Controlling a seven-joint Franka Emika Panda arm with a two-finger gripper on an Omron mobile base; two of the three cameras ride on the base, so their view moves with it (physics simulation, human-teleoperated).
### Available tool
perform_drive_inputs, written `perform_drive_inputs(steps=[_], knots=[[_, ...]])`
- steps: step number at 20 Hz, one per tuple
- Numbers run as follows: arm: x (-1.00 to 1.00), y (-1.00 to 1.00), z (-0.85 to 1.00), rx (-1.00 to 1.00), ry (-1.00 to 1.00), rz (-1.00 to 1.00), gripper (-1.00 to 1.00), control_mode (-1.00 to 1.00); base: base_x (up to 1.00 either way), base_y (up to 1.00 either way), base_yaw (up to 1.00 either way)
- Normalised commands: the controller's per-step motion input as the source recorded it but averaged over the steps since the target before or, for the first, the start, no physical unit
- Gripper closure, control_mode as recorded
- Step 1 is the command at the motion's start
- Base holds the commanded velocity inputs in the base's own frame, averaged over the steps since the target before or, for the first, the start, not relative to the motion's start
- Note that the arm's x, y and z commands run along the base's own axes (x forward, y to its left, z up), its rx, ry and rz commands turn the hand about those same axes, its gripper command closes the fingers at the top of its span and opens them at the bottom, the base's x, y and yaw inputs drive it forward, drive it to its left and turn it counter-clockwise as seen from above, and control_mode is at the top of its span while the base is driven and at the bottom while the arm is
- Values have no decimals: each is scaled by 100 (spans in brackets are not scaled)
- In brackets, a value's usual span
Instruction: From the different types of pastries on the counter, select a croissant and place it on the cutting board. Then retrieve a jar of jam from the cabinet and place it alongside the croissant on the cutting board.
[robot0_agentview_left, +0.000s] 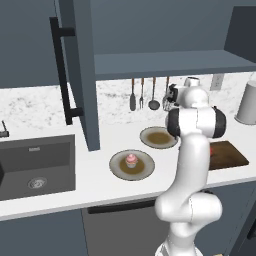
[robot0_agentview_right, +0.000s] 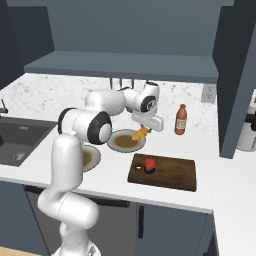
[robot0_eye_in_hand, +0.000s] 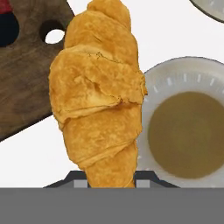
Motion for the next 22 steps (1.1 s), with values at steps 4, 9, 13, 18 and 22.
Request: perform_drive_inputs(steps=[4, 9, 13, 18, 22], knots=[[-41, -29, 5, 0, -2, 0, 100, -100, 0, 0, 0], [-58, -3, 20, 0, -9, 0, 100, -100, 0, 0, 0], [-44, 0, 3, 0, -4, 0, 100, -100, 0, 0, 0], [-38, 1, 0, 0, -3, 1, 100, -100, 0, 0, 0], [-28, 0, 0, 0, 0, 0, 100, -100, 0, 0, 0]])
